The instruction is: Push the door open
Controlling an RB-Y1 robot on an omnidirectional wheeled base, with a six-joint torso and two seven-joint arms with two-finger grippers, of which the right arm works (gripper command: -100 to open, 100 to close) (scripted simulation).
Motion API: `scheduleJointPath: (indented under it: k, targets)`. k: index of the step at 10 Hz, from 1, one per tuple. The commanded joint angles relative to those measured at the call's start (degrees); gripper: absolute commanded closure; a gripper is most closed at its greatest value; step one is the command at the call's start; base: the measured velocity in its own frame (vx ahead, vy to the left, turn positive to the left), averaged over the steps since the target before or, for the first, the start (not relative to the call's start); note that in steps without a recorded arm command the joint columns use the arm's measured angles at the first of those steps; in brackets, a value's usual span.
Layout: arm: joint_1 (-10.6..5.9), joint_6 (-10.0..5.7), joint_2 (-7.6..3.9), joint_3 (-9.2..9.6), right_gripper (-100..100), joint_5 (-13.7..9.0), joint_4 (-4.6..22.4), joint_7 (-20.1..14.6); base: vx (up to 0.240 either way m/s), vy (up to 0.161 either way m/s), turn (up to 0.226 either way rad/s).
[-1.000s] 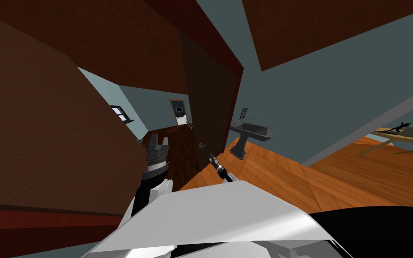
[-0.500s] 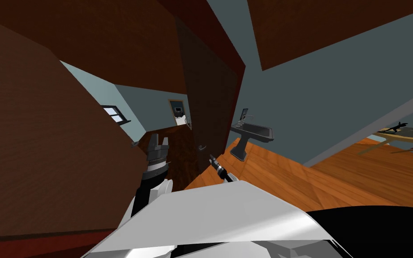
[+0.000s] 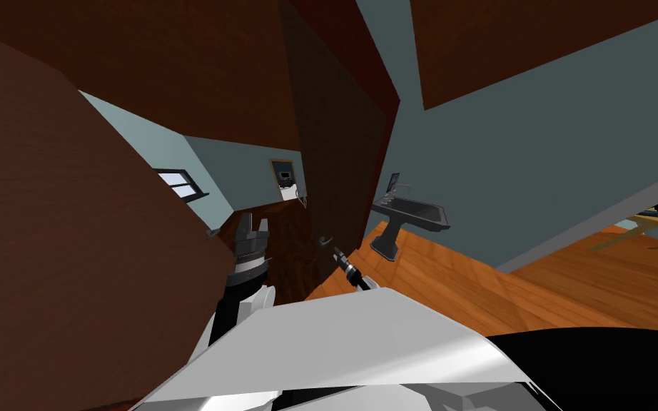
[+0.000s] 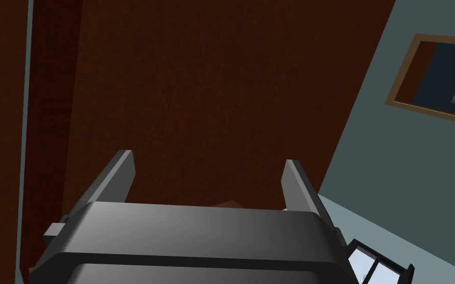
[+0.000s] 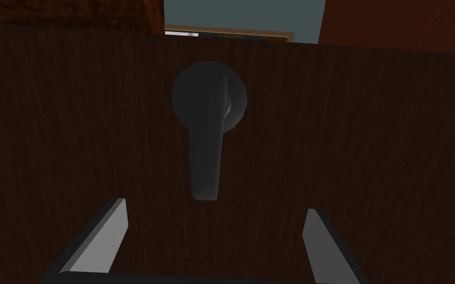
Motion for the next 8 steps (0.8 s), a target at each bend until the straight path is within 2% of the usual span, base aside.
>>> scheduleJointPath:
  k: [1,5,6,7,8]
  targets:
    - [0.01,-0.03,0.40,-0.29,-100,-0.09,0.31,0.46,0.186,0.105,0.031]
    - [-0.02,-0.20,1.38,-1.00,-100,-0.32,1.27,1.49,0.202,0.097,0.040]
    - [0.00,-0.15,1.21,-0.88,-100,-0.28,1.07,1.29,0.084,0.034,0.006]
    - [0.00,-0.15,1.21,-0.88,100,-0.28,1.07,1.29,-0.010,-0.004,-0.007]
    - [0.00,-0.15,1.21,-0.88,100,-0.28,1.07,1.29,-0.027,-0.013,0.011]
